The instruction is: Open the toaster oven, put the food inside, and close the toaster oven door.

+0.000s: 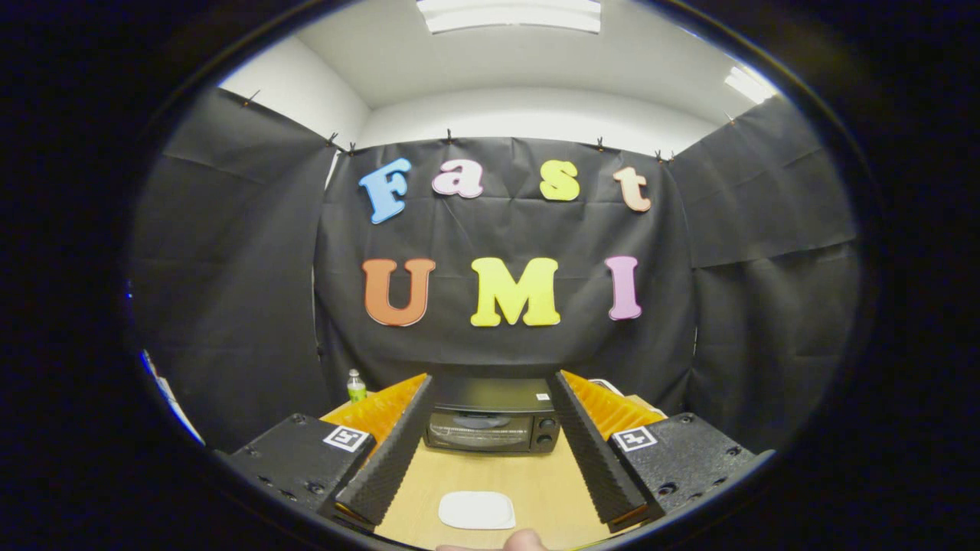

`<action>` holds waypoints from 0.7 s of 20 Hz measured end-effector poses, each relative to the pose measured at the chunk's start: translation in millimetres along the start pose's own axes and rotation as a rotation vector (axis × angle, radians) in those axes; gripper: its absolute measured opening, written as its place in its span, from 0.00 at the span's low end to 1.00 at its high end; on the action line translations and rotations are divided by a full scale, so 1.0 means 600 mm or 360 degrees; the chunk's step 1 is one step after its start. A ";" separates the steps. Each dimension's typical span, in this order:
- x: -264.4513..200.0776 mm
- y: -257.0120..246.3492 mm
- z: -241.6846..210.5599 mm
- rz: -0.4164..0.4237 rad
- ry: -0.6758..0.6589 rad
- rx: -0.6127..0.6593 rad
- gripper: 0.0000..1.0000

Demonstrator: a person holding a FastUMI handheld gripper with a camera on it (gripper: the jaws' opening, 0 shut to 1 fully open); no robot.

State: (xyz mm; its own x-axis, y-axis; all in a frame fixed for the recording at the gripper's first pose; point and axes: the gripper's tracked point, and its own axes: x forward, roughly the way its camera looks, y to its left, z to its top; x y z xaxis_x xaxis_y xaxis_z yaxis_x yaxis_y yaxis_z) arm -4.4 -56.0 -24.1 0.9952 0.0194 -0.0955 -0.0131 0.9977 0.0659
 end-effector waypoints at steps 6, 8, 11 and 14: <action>-0.005 0.004 -0.004 0.0004 0.0022 0.0018 1.00; -0.009 0.011 -0.013 0.0013 0.0029 0.0024 1.00; -0.014 0.026 -0.021 0.0034 0.0042 0.0041 1.00; -0.016 0.040 -0.027 0.0030 0.0023 0.0010 1.00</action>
State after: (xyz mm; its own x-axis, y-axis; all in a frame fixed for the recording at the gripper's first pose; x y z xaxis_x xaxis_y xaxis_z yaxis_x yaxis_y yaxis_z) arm -15.7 -31.1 -37.7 0.9933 0.0393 -0.1087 -0.0313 0.9968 0.0741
